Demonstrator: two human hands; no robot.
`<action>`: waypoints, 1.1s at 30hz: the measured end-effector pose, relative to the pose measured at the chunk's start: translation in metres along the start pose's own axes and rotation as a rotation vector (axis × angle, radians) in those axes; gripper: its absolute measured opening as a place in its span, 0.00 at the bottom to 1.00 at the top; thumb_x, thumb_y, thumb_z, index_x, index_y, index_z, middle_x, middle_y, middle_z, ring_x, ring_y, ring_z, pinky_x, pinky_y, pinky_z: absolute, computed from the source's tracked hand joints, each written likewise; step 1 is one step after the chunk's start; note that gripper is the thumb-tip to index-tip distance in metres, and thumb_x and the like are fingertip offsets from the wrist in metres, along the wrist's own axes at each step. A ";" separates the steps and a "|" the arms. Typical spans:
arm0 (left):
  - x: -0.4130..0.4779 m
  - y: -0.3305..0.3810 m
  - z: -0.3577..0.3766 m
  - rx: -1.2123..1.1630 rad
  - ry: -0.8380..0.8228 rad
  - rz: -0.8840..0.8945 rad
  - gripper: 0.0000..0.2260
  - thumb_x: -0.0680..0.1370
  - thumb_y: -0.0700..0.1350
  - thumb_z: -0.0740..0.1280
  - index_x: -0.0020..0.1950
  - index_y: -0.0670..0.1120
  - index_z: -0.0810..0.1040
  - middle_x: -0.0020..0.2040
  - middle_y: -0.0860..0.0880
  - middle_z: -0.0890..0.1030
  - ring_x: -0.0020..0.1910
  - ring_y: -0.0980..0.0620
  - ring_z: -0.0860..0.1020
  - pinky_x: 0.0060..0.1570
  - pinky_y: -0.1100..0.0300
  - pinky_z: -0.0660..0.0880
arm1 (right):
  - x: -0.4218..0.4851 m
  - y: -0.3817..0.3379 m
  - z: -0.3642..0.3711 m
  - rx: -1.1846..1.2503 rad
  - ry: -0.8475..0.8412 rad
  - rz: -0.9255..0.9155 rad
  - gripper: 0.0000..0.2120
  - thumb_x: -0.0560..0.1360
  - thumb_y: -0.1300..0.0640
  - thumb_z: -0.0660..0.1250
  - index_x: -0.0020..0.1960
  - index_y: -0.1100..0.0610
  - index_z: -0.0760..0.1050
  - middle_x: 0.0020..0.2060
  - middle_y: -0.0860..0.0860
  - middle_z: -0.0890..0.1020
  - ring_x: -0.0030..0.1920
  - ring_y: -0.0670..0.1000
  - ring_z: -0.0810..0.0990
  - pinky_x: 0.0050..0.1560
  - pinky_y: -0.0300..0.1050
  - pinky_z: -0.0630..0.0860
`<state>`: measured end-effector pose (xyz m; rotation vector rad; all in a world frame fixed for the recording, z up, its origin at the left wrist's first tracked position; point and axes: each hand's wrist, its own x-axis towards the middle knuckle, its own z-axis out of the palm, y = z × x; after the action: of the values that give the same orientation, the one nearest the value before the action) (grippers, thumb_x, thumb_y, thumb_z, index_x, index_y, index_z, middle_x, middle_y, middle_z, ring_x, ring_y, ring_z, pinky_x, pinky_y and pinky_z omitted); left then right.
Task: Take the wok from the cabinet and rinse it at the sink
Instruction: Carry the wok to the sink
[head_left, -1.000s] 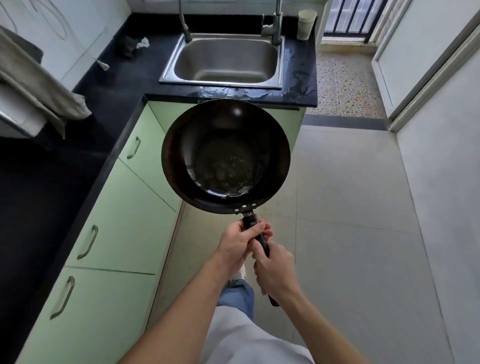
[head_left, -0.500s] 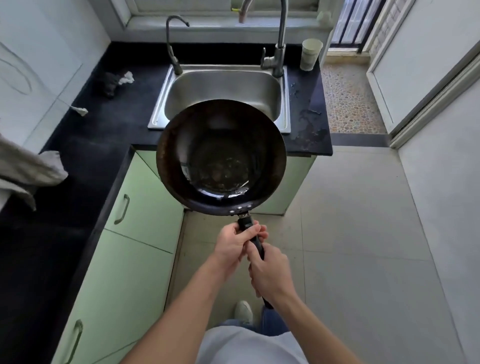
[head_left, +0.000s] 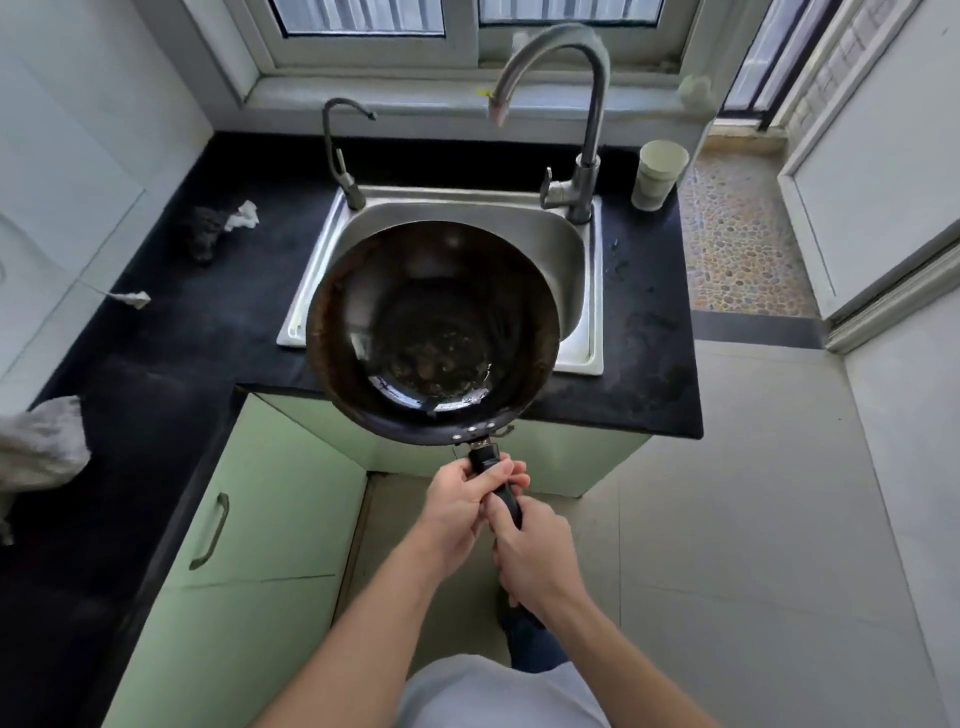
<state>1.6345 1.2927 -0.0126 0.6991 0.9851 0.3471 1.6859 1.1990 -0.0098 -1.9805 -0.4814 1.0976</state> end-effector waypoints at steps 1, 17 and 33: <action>0.012 0.008 0.007 -0.018 0.005 -0.003 0.09 0.78 0.33 0.65 0.57 0.32 0.75 0.47 0.40 0.83 0.40 0.51 0.83 0.44 0.61 0.81 | 0.013 -0.008 -0.007 -0.006 -0.005 -0.002 0.18 0.79 0.47 0.61 0.37 0.59 0.75 0.27 0.52 0.79 0.26 0.52 0.75 0.30 0.59 0.77; 0.120 0.069 0.038 -0.068 0.079 -0.094 0.12 0.79 0.34 0.65 0.60 0.30 0.75 0.47 0.42 0.84 0.43 0.51 0.83 0.47 0.60 0.82 | 0.136 -0.055 -0.028 -0.061 -0.030 0.017 0.17 0.81 0.49 0.62 0.33 0.50 0.73 0.27 0.48 0.78 0.27 0.43 0.75 0.29 0.34 0.69; 0.170 0.113 -0.028 -0.003 -0.132 -0.311 0.12 0.78 0.38 0.68 0.60 0.36 0.78 0.58 0.41 0.84 0.60 0.44 0.81 0.59 0.52 0.77 | 0.167 -0.078 0.050 -0.074 0.173 0.088 0.13 0.80 0.49 0.63 0.38 0.50 0.76 0.29 0.46 0.79 0.29 0.44 0.77 0.33 0.41 0.72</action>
<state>1.7038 1.4824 -0.0551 0.5481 0.9499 0.0297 1.7400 1.3768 -0.0510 -2.1575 -0.3501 0.9621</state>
